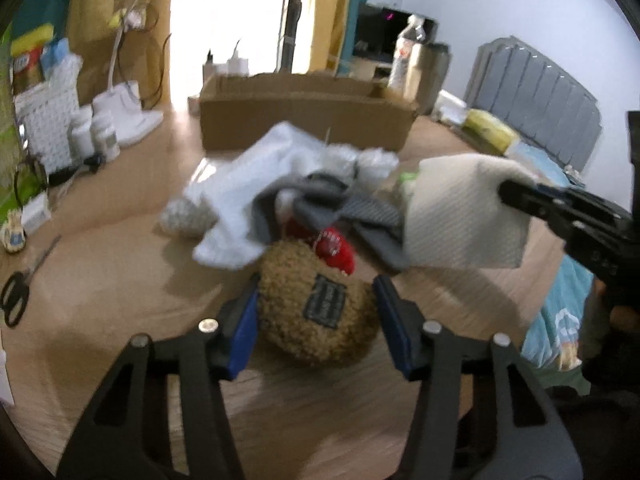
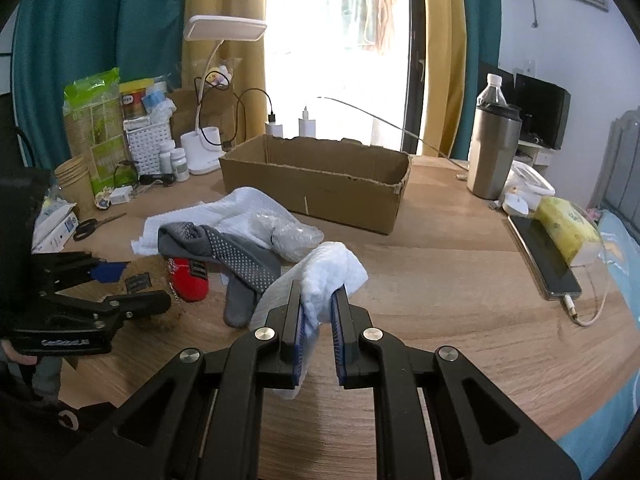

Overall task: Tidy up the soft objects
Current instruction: 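Carry the plush bear and white towel over the cardboard box with both grippers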

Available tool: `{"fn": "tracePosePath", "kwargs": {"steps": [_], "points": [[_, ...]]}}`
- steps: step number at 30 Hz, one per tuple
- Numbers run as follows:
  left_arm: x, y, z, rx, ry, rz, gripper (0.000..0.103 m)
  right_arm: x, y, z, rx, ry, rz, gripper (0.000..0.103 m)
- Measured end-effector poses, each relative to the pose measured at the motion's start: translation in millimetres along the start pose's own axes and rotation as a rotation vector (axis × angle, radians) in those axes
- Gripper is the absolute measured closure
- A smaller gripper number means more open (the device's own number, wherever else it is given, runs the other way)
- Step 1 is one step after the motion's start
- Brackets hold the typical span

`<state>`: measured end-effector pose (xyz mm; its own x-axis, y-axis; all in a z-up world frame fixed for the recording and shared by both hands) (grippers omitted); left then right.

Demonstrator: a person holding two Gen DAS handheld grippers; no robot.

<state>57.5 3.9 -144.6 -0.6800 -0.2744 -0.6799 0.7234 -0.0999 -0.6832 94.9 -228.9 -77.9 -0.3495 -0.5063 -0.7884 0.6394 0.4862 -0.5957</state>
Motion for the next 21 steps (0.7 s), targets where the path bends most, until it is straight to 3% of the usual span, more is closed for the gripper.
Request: {"fn": "tracePosePath", "kwargs": {"steps": [21], "points": [[-51, -37, 32, 0.065, 0.077, 0.158, 0.050, -29, -20, 18, 0.036, -0.009, 0.070, 0.090]]}}
Point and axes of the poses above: each gripper's, at about its wrist camera, not at the fingertips, and y roughly the way its jaws point, z to its right, x to its underside, the point moved 2 cm from there along y, roughly the way its jaws point, and after that the axes turned 10 degrees about -y, right-handed, at the moved point
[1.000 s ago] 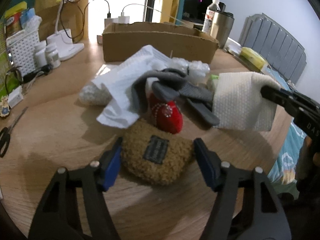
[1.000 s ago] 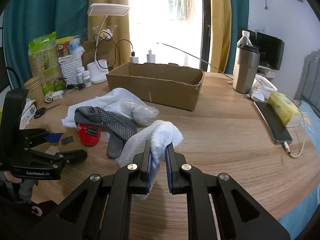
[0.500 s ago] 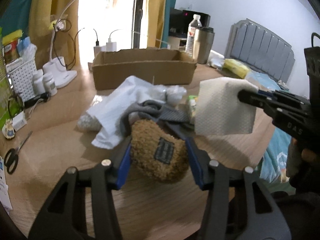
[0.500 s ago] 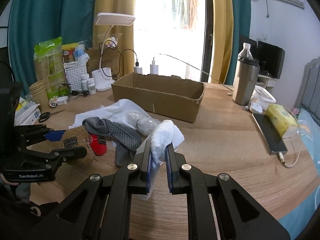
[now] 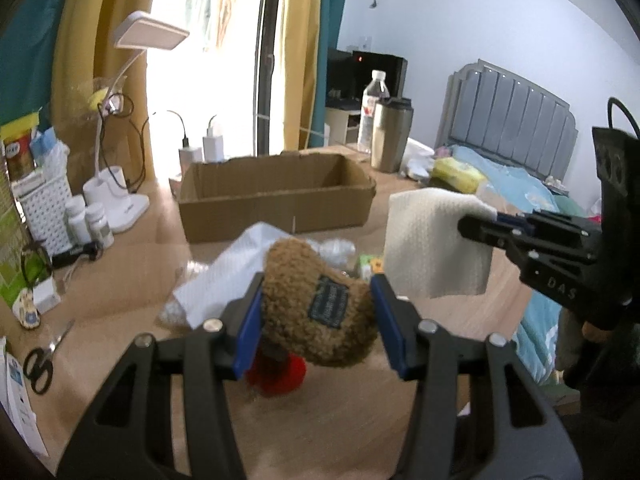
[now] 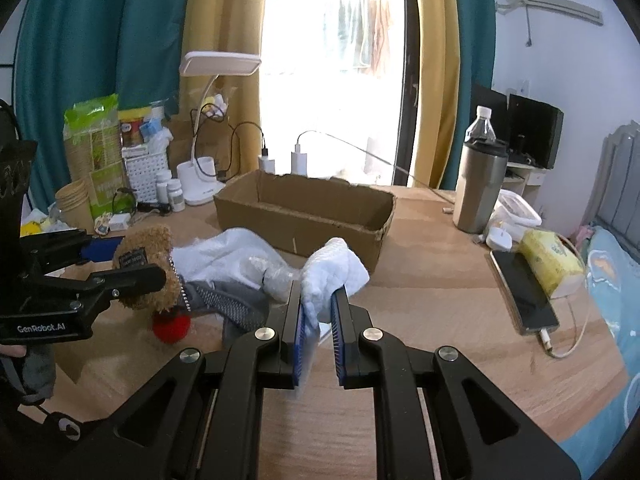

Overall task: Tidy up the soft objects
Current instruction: 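Carry the plush bear and white towel over the cardboard box with both grippers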

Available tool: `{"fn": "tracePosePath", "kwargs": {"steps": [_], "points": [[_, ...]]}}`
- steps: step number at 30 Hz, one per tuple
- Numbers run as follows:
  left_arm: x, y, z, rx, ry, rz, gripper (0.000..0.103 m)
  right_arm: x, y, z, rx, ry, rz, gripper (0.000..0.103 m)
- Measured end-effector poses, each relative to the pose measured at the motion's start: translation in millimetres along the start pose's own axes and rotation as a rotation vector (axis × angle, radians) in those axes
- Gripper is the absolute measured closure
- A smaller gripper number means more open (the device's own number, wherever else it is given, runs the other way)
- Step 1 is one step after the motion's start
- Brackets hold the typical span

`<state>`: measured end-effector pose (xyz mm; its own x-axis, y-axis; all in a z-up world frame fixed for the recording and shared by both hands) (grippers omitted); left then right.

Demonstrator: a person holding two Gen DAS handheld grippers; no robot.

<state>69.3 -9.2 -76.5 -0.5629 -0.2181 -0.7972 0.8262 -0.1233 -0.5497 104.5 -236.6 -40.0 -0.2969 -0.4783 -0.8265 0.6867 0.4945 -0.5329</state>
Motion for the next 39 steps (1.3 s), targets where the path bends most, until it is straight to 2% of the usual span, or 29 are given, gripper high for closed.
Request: {"fn": "tracePosePath", "kwargs": {"steps": [15, 25, 39], "points": [[-59, 19, -6, -0.007, -0.002, 0.041, 0.050, -36, 16, 26, 0.015, 0.005, 0.012, 0.090], [-90, 37, -19, -0.018, -0.039, 0.055, 0.050, -68, 41, 38, 0.007, -0.014, 0.025, 0.090], [-132, 75, -37, -0.043, -0.047, 0.057, 0.050, -94, 79, 56, -0.006, -0.006, 0.029, 0.090]]}}
Point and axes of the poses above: each gripper's, at about its wrist camera, not at the fingertips, and y roughly the way its jaws point, z to its right, x to its underside, the point moved 2 cm from there along y, roughly the way its jaws point, and after that the axes turned 10 degrees about -y, right-handed, at the moved point
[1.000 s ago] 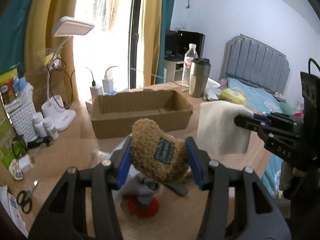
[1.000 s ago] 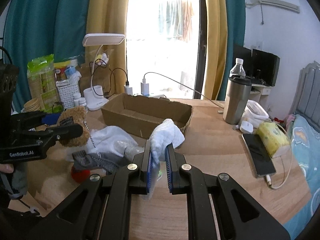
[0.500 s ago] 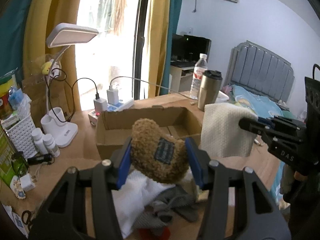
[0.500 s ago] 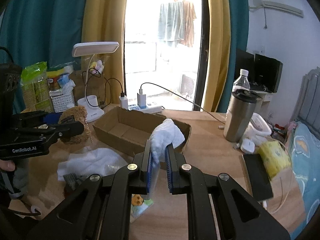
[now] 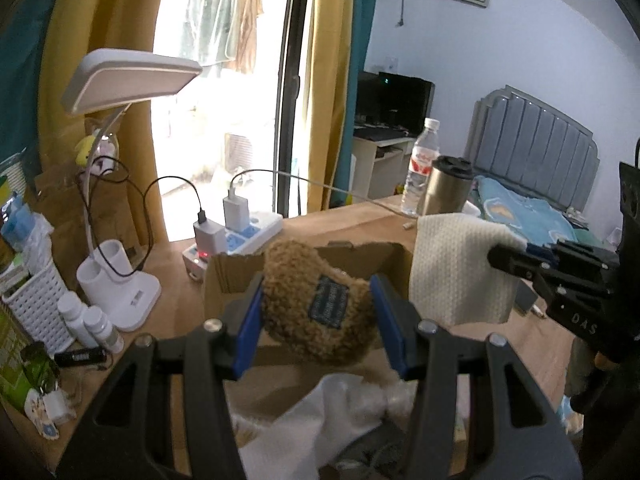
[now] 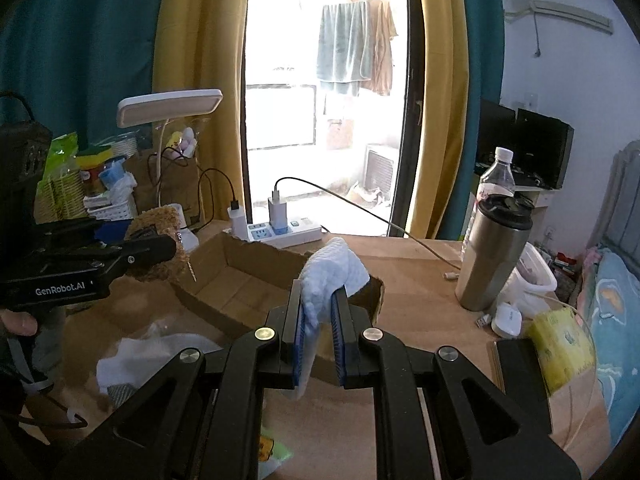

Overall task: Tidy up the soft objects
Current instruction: 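Carry the plush bear and white towel over the cardboard box with both grippers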

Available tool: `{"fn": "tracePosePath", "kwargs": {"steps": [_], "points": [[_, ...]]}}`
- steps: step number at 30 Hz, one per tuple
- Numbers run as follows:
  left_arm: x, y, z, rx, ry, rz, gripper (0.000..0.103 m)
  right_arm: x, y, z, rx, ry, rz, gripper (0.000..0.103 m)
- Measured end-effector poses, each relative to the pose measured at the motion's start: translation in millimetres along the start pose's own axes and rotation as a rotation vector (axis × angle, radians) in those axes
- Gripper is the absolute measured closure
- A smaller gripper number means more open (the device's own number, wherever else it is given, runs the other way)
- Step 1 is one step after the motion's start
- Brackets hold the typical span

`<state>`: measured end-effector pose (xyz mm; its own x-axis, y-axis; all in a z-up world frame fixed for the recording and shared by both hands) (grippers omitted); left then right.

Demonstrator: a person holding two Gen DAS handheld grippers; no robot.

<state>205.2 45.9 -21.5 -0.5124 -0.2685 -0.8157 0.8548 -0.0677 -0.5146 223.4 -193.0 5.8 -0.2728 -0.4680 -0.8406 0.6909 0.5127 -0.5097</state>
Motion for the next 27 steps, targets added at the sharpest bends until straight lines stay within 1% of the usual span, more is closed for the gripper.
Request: {"fn": "tracePosePath", "kwargs": {"steps": [8, 11, 15, 20, 27], "points": [[-20, 22, -7, -0.009, -0.009, 0.007, 0.050, -18, 22, 9, -0.006, -0.010, 0.010, 0.090], [-24, 32, -12, -0.016, -0.018, 0.004, 0.050, -20, 33, 11, -0.013, -0.008, 0.007, 0.090], [-25, 50, -17, -0.022, -0.033, -0.018, 0.050, -18, 51, 12, -0.029, 0.002, -0.010, 0.090], [-23, 76, -20, -0.034, -0.018, -0.053, 0.050, -11, 74, 14, -0.055, 0.012, -0.042, 0.090], [-18, 107, -20, -0.054, -0.007, -0.097, 0.050, 1, 100, 17, -0.064, 0.031, -0.084, 0.090]]}}
Point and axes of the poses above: each gripper's, at about its wrist camera, not at the fingertips, and y roughly the way its jaws point, z to its right, x to its underside, the point moved 2 cm from there along y, roughly the way its jaws point, and after that the axes turned 10 degrees about -y, right-handed, at the moved point
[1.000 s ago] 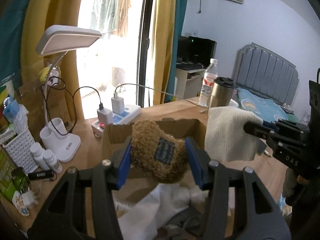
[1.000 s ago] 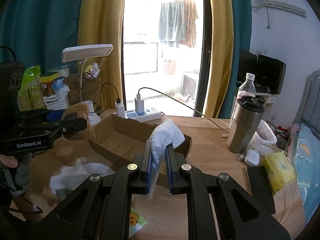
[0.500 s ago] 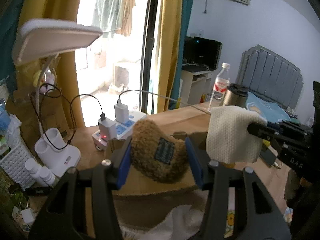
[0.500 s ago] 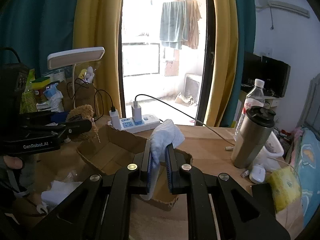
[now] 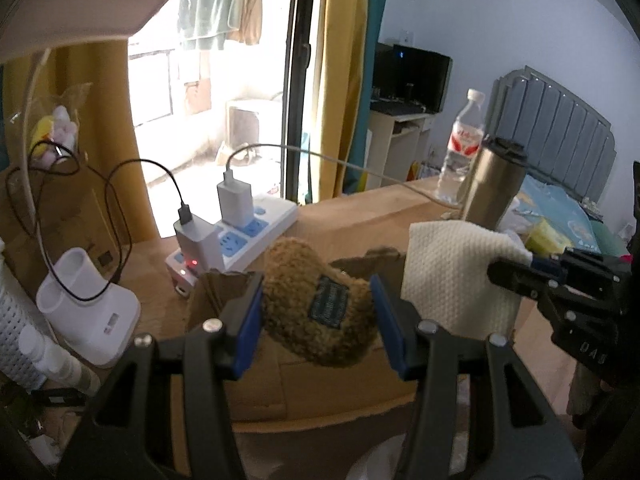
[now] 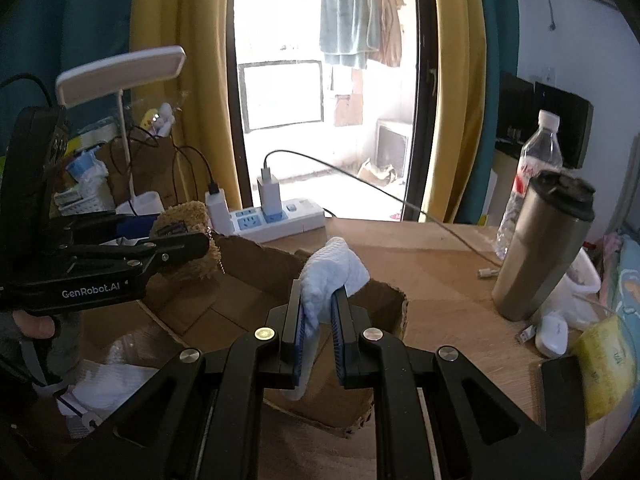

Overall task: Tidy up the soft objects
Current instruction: 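Carry the plush bear and white towel over the cardboard box with both grippers, then open both grippers to drop the bear and towel into the box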

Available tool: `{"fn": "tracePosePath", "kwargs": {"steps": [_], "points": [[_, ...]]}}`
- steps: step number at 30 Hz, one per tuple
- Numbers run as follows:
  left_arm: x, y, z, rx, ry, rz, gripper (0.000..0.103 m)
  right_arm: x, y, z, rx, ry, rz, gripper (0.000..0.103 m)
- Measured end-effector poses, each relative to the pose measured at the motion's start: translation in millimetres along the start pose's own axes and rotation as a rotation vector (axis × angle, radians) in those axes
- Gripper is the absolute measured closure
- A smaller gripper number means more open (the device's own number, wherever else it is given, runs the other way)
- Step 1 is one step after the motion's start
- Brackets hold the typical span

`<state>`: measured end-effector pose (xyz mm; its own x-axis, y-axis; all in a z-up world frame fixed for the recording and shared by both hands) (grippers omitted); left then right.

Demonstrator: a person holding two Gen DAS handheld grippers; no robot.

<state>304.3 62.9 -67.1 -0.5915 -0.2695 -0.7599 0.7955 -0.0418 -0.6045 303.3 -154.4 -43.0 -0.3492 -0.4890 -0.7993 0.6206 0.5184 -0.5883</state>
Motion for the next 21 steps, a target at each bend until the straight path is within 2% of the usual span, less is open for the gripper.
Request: {"fn": "tracePosePath", "kwargs": {"steps": [7, 15, 18, 20, 21], "points": [[9, 25, 0, -0.017, -0.013, -0.050, 0.049, 10, 25, 4, -0.003, 0.019, -0.061, 0.090], [14, 37, -2, -0.036, -0.026, -0.081, 0.048, 14, 35, 4, -0.002, 0.030, -0.092, 0.089], [14, 36, -4, -0.035, -0.039, -0.084, 0.045, 14, 35, 3, -0.002, 0.031, -0.096, 0.078], [13, 34, -5, -0.037, -0.043, -0.081, 0.041, 13, 34, 1, -0.002, 0.036, -0.096, 0.067], [13, 32, -5, -0.038, -0.045, -0.078, 0.040, 13, 32, 0, -0.004, 0.038, -0.094, 0.065]]}}
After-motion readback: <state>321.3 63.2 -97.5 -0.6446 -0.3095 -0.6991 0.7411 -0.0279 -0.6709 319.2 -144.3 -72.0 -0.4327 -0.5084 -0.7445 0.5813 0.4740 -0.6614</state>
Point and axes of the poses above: each gripper's, at about its wrist camera, not at the fingertips, and y roughly the way its jaws point, z to its right, x to its underside, the point moved 2 cm from there along y, roughly the way its jaws point, and after that the axes turned 10 degrees about -y, right-handed, at the moved point
